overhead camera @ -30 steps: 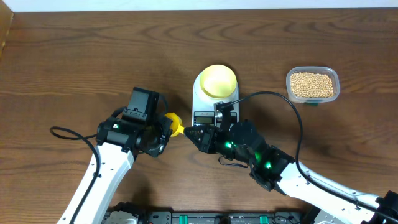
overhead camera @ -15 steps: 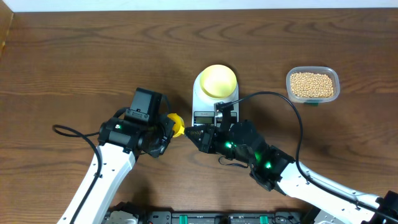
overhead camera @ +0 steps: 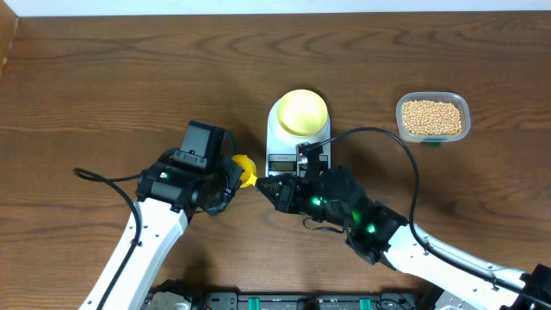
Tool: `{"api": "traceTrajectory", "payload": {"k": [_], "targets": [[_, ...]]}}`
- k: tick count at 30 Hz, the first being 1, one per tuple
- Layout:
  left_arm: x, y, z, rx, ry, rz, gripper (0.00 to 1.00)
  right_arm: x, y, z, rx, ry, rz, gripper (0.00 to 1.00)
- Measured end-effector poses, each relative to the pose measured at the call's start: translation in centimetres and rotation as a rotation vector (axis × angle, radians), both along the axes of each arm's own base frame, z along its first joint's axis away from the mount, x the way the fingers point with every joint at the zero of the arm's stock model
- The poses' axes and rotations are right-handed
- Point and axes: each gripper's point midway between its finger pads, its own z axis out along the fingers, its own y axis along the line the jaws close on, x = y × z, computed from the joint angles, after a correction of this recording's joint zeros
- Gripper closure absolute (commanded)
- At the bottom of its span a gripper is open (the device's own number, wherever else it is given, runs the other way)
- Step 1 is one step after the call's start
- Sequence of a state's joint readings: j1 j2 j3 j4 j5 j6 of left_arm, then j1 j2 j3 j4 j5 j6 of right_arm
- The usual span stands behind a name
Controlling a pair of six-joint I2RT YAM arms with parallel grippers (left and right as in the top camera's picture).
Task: Scoop item into bowl and weigh 50g on scale
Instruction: 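Grasp the scoop handle with the right gripper, release the left gripper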
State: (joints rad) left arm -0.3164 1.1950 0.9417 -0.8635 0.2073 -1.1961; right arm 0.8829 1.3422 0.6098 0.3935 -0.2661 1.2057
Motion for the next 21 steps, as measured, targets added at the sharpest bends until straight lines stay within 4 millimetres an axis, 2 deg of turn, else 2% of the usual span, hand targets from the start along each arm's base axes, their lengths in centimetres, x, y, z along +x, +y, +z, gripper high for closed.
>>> {"api": "traceTrajectory", "payload": {"k": [5,8,12,21], "targets": [[0.0,0.0,0.0,0.0,0.0,-0.001,0.93,-0.05,0.03,0.03,0.002,0.001,0.003,0.98],[0.0,0.0,-0.05,0.002,0.001,-0.004,0.93,-0.05,0.03,0.03,0.002,0.001,0.003,0.91],[-0.01,0.0,-0.11,0.007,0.0,-0.018,0.93,-0.07,0.04,0.02,0.002,0.004,0.003,0.89],[-0.01,0.0,-0.15,0.016,-0.006,-0.046,0.93,-0.1,0.04,0.0,0.003,0.006,0.005,0.98]]}}
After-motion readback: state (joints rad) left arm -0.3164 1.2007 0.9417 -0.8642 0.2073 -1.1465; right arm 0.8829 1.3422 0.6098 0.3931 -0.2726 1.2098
